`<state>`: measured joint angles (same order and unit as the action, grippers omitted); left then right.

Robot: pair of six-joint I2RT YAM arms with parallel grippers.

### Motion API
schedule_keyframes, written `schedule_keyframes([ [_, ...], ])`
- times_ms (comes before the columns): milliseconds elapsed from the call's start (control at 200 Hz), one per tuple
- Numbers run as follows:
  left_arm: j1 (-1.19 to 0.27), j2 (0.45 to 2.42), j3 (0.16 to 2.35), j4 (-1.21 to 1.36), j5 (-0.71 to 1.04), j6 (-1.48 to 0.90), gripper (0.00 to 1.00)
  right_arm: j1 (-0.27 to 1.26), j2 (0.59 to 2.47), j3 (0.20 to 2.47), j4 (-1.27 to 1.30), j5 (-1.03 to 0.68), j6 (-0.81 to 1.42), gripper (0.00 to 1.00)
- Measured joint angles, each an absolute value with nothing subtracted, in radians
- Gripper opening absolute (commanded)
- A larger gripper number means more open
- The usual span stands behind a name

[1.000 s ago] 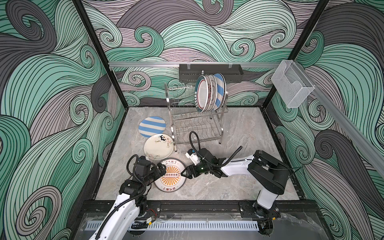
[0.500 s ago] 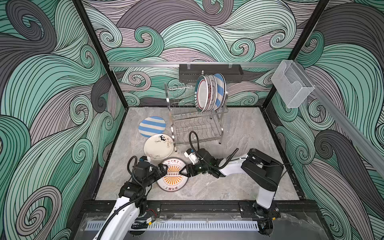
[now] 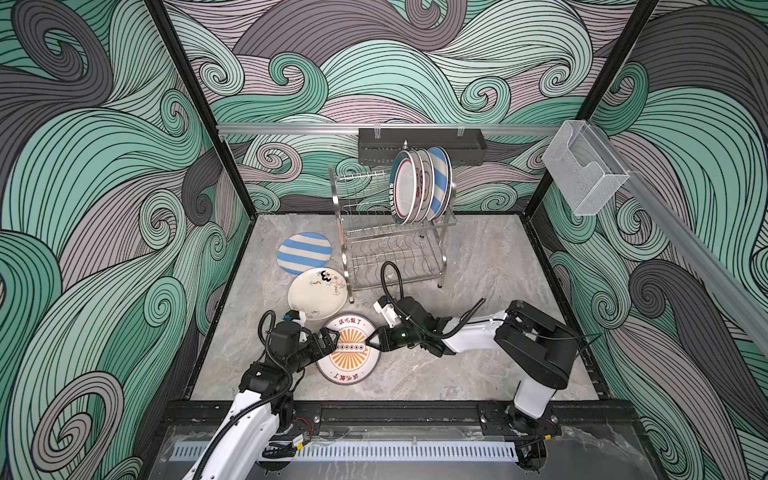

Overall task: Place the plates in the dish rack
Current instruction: 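Lift the sunburst plate upright with the right gripper while the left gripper draws back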

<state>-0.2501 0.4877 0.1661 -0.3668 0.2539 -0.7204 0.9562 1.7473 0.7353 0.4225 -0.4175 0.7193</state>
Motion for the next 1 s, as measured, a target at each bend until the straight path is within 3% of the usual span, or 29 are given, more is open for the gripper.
schedule_keyframes([
  [75,-0.250,0.501,0.167,-0.358,0.260,-0.706,0.99,0.956,1.734,0.735,0.423,-0.410,0.730,0.17],
  [475,-0.250,0.570,0.229,-0.339,0.287,-0.654,0.99,0.957,1.666,0.735,0.336,-0.367,0.762,0.08],
  [751,-0.250,0.570,0.295,-0.292,0.196,-0.654,0.99,0.944,1.308,0.713,0.101,-0.213,0.719,0.00],
  [1001,-0.249,0.754,0.358,-0.238,0.148,-0.599,0.99,0.905,1.020,0.817,-0.279,-0.021,0.606,0.00],
])
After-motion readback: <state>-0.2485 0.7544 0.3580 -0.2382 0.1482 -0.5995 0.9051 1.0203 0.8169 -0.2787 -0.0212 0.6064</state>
